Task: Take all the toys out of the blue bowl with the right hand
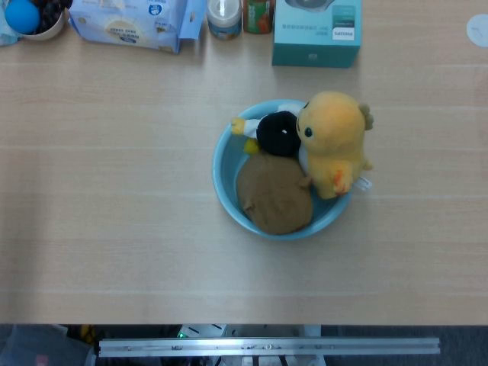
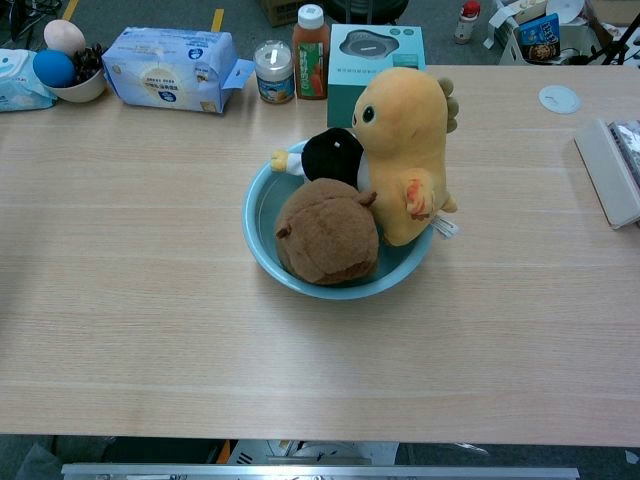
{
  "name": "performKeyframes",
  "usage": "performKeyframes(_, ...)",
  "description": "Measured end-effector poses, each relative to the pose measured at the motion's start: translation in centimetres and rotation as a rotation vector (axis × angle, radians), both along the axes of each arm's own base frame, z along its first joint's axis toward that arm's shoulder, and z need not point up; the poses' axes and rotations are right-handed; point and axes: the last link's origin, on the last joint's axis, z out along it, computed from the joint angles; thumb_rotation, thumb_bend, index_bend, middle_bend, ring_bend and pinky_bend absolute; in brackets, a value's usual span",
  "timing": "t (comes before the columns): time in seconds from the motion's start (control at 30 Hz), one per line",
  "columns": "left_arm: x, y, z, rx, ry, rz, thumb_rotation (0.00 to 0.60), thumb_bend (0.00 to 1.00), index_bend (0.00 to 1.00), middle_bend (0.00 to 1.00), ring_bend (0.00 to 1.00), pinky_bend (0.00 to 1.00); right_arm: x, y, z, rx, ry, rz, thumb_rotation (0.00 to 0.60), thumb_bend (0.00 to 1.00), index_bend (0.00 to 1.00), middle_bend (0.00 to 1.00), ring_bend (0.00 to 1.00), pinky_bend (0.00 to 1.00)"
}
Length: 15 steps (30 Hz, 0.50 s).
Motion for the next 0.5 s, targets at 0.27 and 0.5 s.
performKeyframes(0.27, 0.2, -0.1, 0.4, -0.002, -0.009, 0.0, 0.6, 0.42, 0.0, 0.07, 0.05, 0.13, 2.5, -1.2, 0.3, 0.038, 0.01, 0.105, 0.6, 0.18, 0.24, 0.3, 0.26, 0.41)
performKeyframes(0.5, 0.3, -0.2, 0.7, -0.011, 0.008, -0.007, 0.6, 0.42, 0.0, 0.08, 0.05, 0.13, 6.7, -4.3, 0.1, 0.091, 0.003, 0.253, 0.6, 0.13, 0.2, 0.24, 0.2, 0.4)
